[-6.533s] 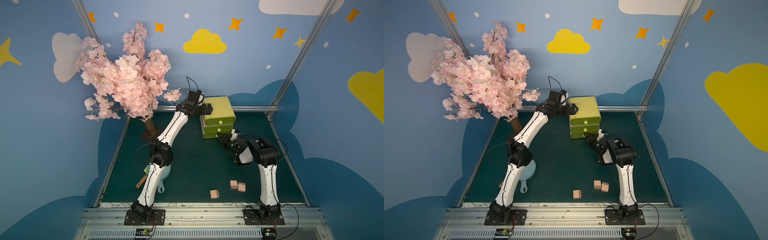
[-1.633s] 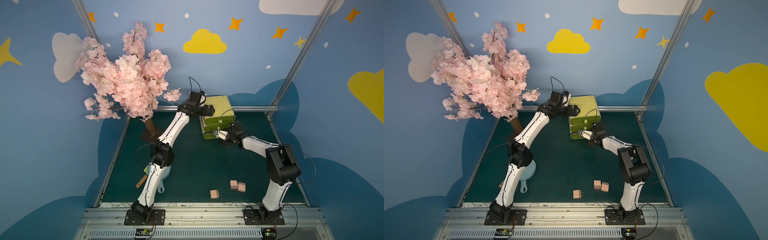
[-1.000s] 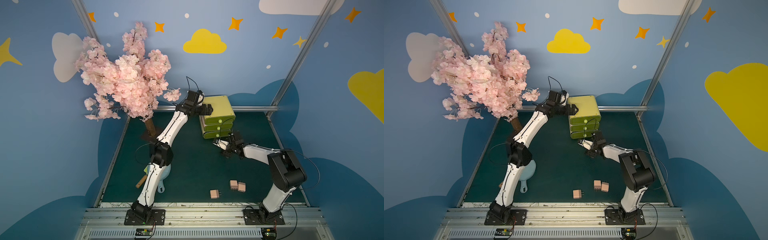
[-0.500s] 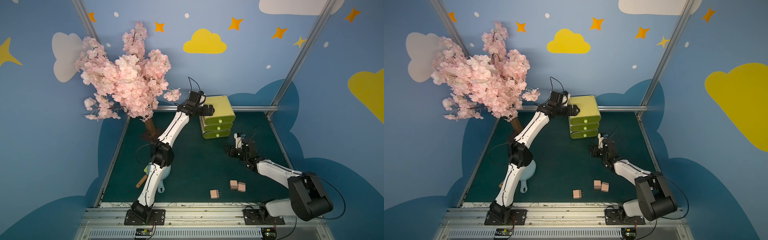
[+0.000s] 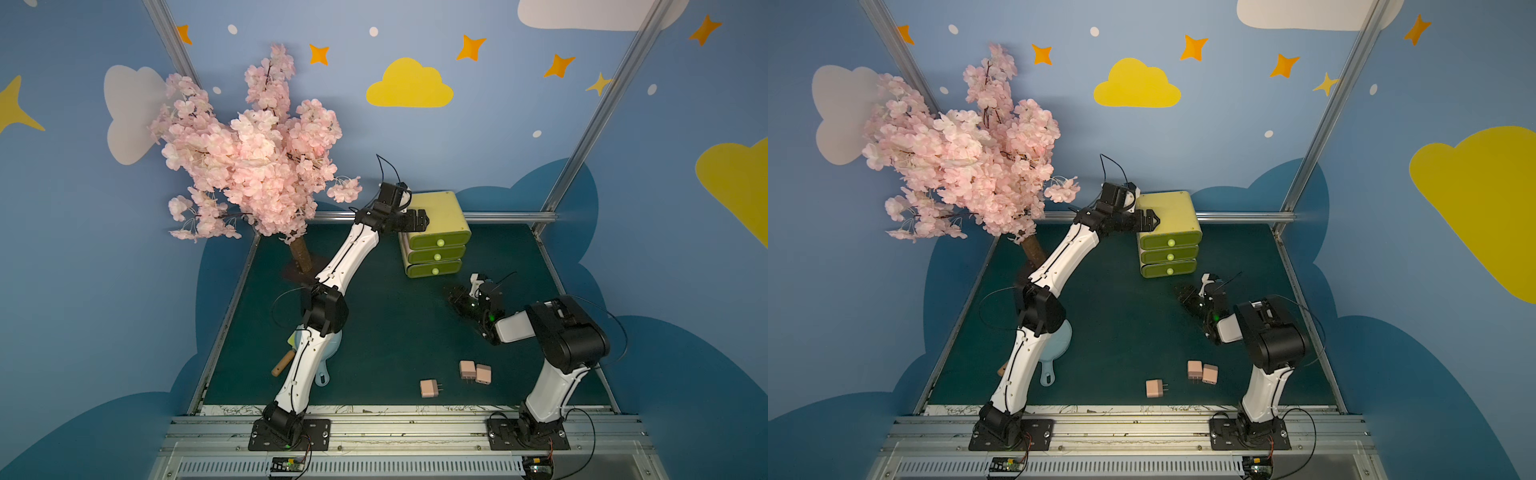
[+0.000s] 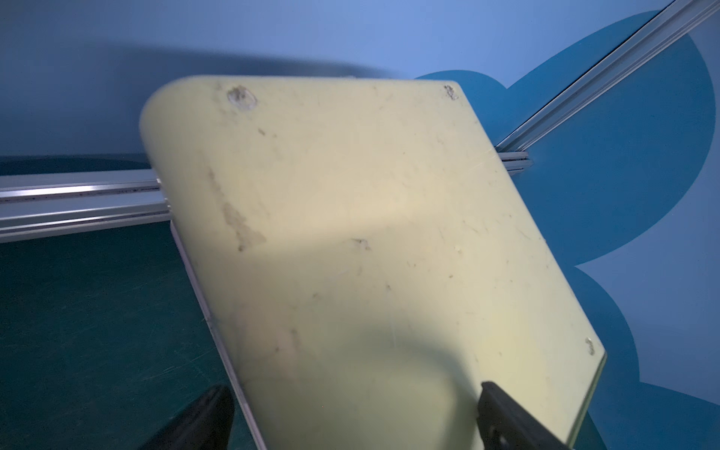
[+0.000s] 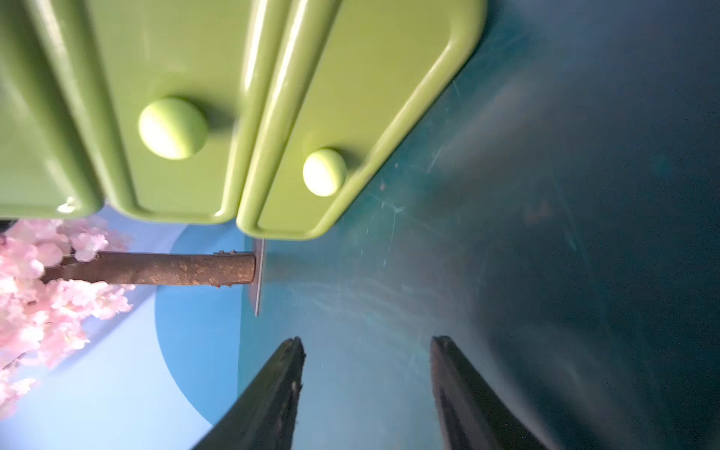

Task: Place the plugs into the drawer by color
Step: Open the drawer in the storage box.

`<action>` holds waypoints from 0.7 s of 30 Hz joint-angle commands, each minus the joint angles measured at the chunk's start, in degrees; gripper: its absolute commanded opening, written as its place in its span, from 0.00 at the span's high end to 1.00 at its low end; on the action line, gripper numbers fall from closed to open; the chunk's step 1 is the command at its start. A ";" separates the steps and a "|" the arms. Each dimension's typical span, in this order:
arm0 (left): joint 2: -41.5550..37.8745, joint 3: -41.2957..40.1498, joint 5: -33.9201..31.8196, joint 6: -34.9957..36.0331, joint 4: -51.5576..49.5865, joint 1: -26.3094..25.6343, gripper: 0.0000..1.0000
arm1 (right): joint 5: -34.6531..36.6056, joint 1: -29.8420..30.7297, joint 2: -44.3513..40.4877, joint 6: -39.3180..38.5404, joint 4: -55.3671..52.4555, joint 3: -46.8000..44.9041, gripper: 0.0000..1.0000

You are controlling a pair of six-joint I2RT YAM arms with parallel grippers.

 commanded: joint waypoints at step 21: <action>1.79 -0.56 -0.21 0.74 -1.69 0.17 0.01 | -0.50 -0.30 20.47 11.72 23.12 12.34 0.51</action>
